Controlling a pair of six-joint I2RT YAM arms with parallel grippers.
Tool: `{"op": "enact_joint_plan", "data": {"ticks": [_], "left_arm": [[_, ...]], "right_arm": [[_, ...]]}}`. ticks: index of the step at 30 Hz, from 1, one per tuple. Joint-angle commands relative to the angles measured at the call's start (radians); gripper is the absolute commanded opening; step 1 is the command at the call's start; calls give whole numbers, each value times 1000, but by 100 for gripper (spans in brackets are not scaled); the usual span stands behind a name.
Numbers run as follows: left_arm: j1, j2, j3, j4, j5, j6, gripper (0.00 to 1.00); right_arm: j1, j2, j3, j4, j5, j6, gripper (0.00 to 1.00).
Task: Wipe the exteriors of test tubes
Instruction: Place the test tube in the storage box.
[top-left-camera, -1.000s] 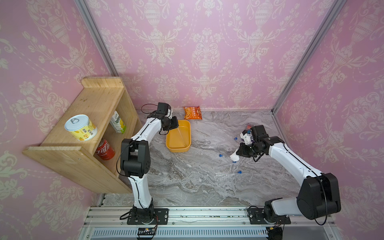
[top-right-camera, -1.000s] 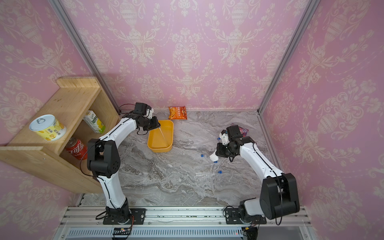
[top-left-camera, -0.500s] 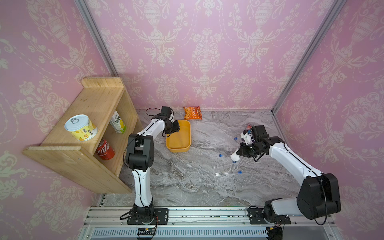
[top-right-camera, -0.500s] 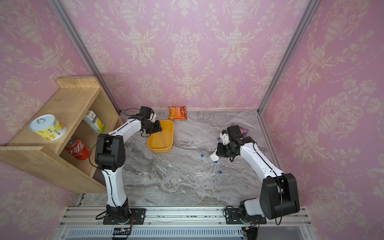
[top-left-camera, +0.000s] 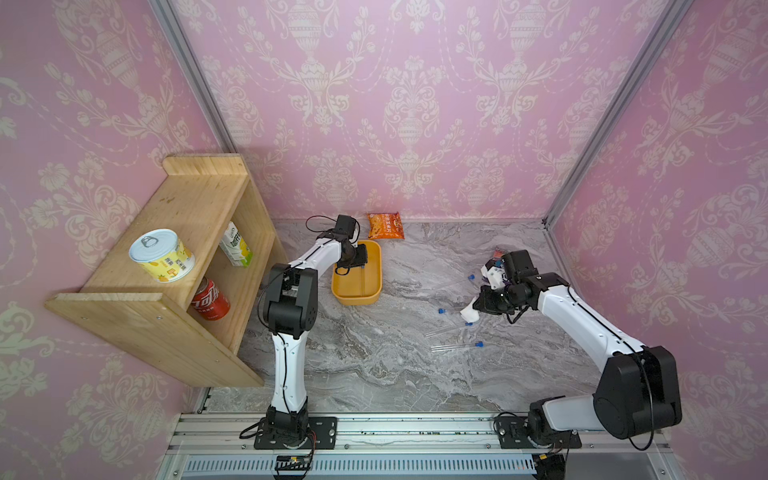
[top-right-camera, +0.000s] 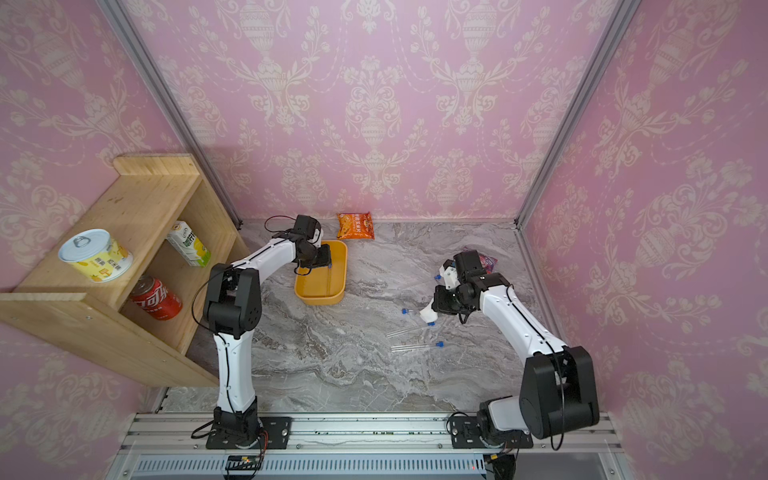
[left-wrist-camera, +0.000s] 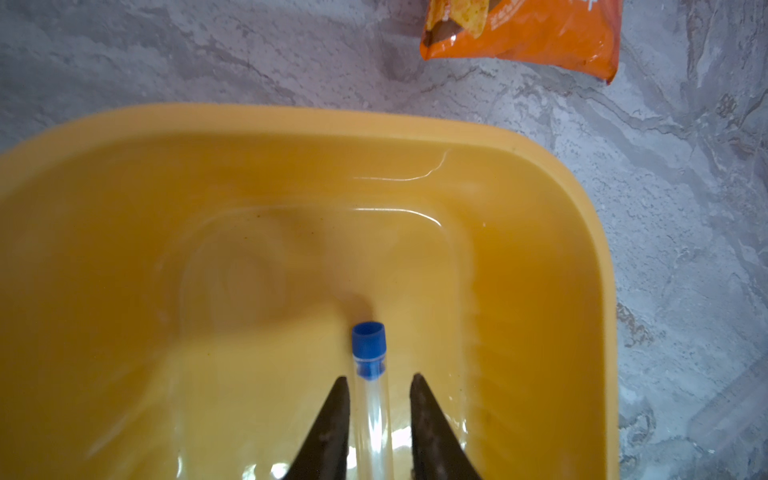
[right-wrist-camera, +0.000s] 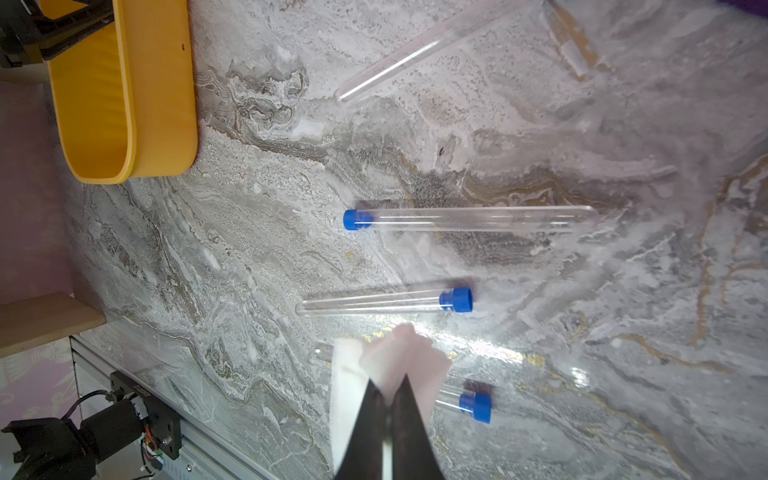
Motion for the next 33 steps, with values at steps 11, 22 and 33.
{"op": "enact_joint_plan", "data": {"ticks": [11, 22, 33], "left_arm": [[-51, -178, -137, 84, -166, 48, 99], [-256, -444, -361, 182, -253, 24, 99], [-403, -441, -295, 66, -123, 33, 99]], "right_arm": [[-13, -43, -22, -16, -1, -9, 0], [-17, -130, -38, -70, 28, 2, 0], [-42, -226, -72, -139, 69, 13, 0]]}}
